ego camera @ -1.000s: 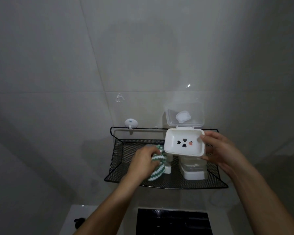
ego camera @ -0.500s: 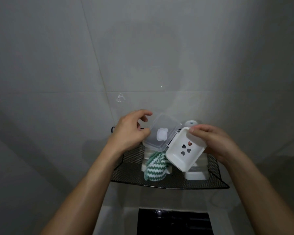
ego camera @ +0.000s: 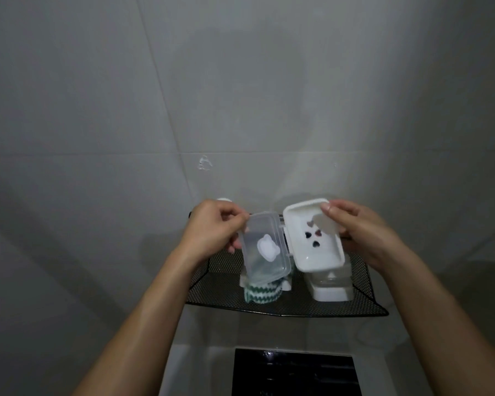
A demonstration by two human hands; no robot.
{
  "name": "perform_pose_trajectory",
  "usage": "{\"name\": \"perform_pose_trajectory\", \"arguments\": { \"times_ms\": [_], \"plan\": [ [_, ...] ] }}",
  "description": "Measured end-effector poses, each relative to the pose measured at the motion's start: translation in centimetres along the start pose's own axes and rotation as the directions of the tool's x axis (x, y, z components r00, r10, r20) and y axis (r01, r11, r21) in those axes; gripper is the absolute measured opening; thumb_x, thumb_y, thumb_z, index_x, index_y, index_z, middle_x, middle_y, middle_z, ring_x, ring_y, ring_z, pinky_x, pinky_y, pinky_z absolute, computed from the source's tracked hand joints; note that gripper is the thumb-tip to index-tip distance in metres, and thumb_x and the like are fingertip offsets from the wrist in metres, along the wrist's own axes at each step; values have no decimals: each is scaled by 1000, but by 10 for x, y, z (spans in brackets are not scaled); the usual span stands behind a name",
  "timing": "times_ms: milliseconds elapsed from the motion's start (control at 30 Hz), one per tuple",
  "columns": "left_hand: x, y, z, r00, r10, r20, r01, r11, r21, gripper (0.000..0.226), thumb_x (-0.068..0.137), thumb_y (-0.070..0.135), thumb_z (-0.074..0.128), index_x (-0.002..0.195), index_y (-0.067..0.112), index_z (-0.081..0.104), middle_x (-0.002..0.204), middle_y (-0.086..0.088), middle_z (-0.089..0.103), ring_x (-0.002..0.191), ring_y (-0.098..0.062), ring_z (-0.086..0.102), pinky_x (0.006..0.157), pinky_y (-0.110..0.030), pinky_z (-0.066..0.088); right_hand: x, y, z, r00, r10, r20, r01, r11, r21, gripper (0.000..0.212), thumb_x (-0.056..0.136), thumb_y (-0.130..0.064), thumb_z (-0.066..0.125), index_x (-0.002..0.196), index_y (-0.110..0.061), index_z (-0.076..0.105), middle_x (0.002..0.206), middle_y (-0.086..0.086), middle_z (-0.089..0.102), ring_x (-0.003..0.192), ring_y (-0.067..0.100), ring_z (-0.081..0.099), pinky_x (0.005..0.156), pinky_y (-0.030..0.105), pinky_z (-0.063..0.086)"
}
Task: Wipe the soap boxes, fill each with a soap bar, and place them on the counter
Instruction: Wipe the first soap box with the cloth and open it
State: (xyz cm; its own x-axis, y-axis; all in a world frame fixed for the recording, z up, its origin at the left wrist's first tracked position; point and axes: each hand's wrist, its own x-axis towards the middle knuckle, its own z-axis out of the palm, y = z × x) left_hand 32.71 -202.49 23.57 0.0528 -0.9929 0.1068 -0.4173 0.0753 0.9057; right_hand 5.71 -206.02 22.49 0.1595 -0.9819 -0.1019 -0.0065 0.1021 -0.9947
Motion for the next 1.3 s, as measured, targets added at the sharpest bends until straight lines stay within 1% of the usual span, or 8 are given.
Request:
{"name": "perform_pose_trajectory", "arguments": {
  "times_ms": [167, 333, 633, 767, 867, 1000, 1167, 1300],
  "plan": [
    [-11, -16, 4, 982, -143, -125, 80, 908, -411, 14, 96, 6, 61, 93, -6, 67, 77, -18, 72, 46, -21, 62, 43, -27, 54, -7, 12, -13, 998, 30, -51, -17, 971, 240, 51, 66, -44, 78, 107, -15, 71, 102, 7, 77, 92, 22, 74, 85, 42, 58],
    [-24, -30, 24, 976, -214, -41, 128, 716, -686, 17, 95, 9, 60, 107, -3, 62, 84, -23, 72, 54, -23, 68, 53, -30, 60, -16, 28, 4, 988, 130, 78, -150, 907, 393, 53, 77, -24, 72, 123, 1, 62, 116, 23, 71, 106, 34, 71, 87, 41, 61],
    [-37, -41, 50, 954, -244, 173, 292, 636, -715, 31, 88, 1, 64, 115, -11, 55, 96, -30, 71, 69, -33, 73, 65, -39, 62, -12, 48, 19, 977, 99, 188, -190, 802, 567, 39, 94, -16, 56, 125, 8, 61, 125, 29, 65, 114, 42, 66, 83, 51, 60],
    [-37, -45, 45, 950, -232, 211, 313, 737, -599, 19, 93, 3, 60, 108, -7, 61, 93, -28, 72, 77, -33, 72, 71, -43, 63, -14, 53, 12, 977, 139, 164, -207, 816, 540, 33, 94, -15, 56, 116, 6, 67, 124, 31, 65, 114, 42, 66, 84, 55, 59],
    [-31, -54, 37, 991, -78, 111, 88, 992, -92, 17, 90, 9, 66, 107, 13, 70, 96, -5, 74, 87, -16, 70, 79, -30, 58, -16, 51, 4, 978, 153, 142, -206, 816, 540, 37, 94, -17, 54, 122, 7, 61, 123, 30, 66, 112, 40, 68, 82, 53, 60],
    [-23, -59, 47, 928, 44, 370, -245, 821, 516, 51, 78, 27, 76, 126, 28, 61, 119, 7, 59, 105, -10, 56, 88, -26, 45, -20, 48, -2, 979, 166, 120, -205, 819, 537, 41, 93, -18, 54, 125, 9, 57, 120, 29, 67, 109, 39, 69, 80, 51, 61],
    [-18, -68, 75, 911, 18, 411, -306, 696, 649, 63, 79, 29, 77, 136, 32, 50, 131, 0, 55, 116, -19, 54, 97, -37, 48, -23, 48, -5, 978, 189, 84, -204, 811, 548, 36, 98, -16, 51, 123, 8, 58, 118, 28, 69, 107, 37, 70, 76, 48, 63],
    [-17, -67, 80, 934, -4, 358, -232, 753, 615, 52, 78, 22, 76, 127, 28, 58, 118, 0, 61, 109, -20, 58, 87, -29, 46, -27, 49, -5, 979, 199, 53, -196, 816, 543, 31, 102, -13, 48, 120, 8, 60, 115, 27, 70, 102, 35, 72, 69, 42, 63]
  ]
}}
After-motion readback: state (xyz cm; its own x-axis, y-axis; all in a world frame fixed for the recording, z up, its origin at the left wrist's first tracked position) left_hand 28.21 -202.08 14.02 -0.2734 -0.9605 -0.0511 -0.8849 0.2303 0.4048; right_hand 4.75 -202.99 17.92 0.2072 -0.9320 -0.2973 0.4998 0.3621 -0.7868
